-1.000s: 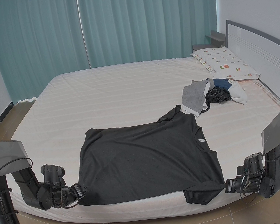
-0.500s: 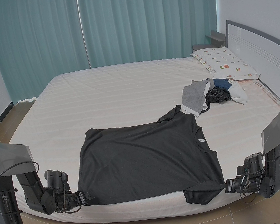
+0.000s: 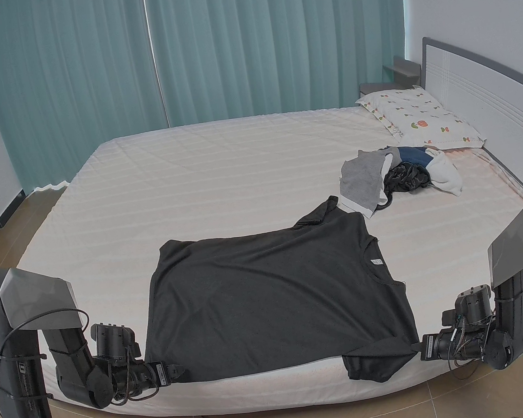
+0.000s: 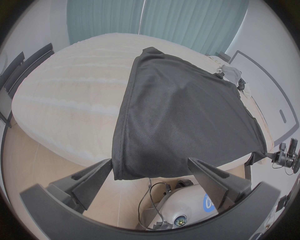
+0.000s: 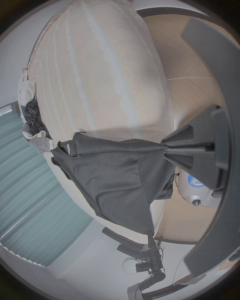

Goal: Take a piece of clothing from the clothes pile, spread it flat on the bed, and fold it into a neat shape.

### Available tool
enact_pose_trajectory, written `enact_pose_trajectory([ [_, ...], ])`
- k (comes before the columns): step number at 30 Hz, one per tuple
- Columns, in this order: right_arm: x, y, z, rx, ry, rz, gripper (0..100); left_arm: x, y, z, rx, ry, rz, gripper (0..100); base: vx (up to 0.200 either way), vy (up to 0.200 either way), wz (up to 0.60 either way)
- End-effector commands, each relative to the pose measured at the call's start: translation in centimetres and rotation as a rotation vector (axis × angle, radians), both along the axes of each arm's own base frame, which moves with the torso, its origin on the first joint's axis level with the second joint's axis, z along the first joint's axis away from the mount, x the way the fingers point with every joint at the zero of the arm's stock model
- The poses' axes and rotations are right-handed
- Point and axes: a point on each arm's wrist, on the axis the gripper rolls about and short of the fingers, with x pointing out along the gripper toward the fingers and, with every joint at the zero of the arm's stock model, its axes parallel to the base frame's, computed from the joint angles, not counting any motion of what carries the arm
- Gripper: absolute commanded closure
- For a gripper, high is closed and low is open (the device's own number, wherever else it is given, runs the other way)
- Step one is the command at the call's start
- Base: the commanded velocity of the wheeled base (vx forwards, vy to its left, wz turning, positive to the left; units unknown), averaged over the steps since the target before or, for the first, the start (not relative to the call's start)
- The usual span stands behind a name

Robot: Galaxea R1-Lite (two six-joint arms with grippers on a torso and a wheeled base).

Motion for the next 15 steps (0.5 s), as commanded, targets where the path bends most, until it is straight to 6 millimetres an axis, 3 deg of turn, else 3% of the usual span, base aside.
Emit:
enact_pose_trajectory([
  [1,-0.01,-0.01,-0.03,0.0,0.001,0.0,100,-0.14,0.0,-0.92,0.011,0.005,-0.014,0,0.0,0.0,0.0],
  [11,-0.01,-0.02,-0.04,-0.001,0.001,-0.001,100,-0.51,0.12,-1.44,0.042,0.002,-0.023,0,0.0,0.0,0.0],
  [12,-0.01,-0.01,-0.03,0.0,0.001,0.0,100,-0.51,0.12,-1.44,0.042,0.002,-0.023,100,0.0,0.0,0.0],
  [15,-0.01,-0.01,-0.03,0.0,0.001,0.0,100,-0.36,0.11,-1.36,0.036,-0.004,-0.015,100,0.0,0.0,0.0],
])
